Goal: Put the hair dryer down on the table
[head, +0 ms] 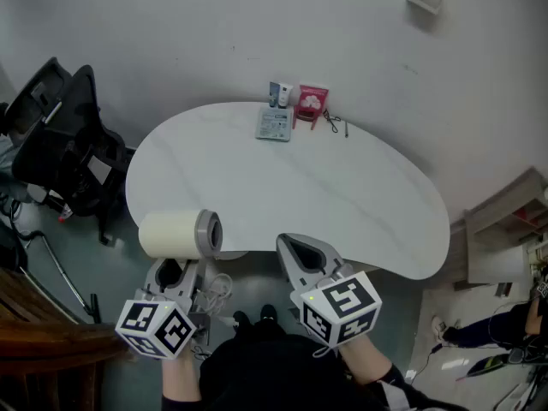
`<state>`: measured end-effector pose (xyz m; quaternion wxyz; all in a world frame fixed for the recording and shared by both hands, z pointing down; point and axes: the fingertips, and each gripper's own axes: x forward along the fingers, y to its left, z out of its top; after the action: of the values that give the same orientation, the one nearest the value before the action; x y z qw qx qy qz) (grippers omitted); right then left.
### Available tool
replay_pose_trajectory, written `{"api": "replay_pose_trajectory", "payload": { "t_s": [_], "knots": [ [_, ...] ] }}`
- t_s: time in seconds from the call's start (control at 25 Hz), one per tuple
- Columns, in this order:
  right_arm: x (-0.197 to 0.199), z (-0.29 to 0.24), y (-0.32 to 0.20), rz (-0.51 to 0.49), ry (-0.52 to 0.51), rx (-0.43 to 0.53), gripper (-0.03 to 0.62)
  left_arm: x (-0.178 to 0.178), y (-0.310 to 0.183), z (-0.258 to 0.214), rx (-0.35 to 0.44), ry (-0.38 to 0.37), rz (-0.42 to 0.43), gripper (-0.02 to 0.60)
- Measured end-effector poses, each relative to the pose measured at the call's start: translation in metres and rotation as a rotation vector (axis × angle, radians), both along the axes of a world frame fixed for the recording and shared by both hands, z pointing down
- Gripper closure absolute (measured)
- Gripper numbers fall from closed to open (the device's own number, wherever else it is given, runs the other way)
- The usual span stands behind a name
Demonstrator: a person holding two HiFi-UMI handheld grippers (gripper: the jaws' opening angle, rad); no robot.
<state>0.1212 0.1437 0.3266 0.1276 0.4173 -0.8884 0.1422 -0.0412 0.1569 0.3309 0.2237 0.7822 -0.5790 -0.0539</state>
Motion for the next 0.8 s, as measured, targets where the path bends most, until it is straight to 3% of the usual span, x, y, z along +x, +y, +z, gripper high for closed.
{"api": "replay_pose_trajectory", "payload": {
  "t_s": [0.44, 0.8],
  "knots": [
    [0.019, 0.0, -0.002, 0.031, 0.005, 0.01, 0.592, 0.02, -0.011, 0.003, -0.002, -0.017, 0.039, 0.416],
    [0.044, 0.005, -0.011, 0.031, 0.007, 0.026, 0.592, 0.026, -0.032, -0.006, 0.0, -0.04, 0.012, 0.417]
  ]
}}
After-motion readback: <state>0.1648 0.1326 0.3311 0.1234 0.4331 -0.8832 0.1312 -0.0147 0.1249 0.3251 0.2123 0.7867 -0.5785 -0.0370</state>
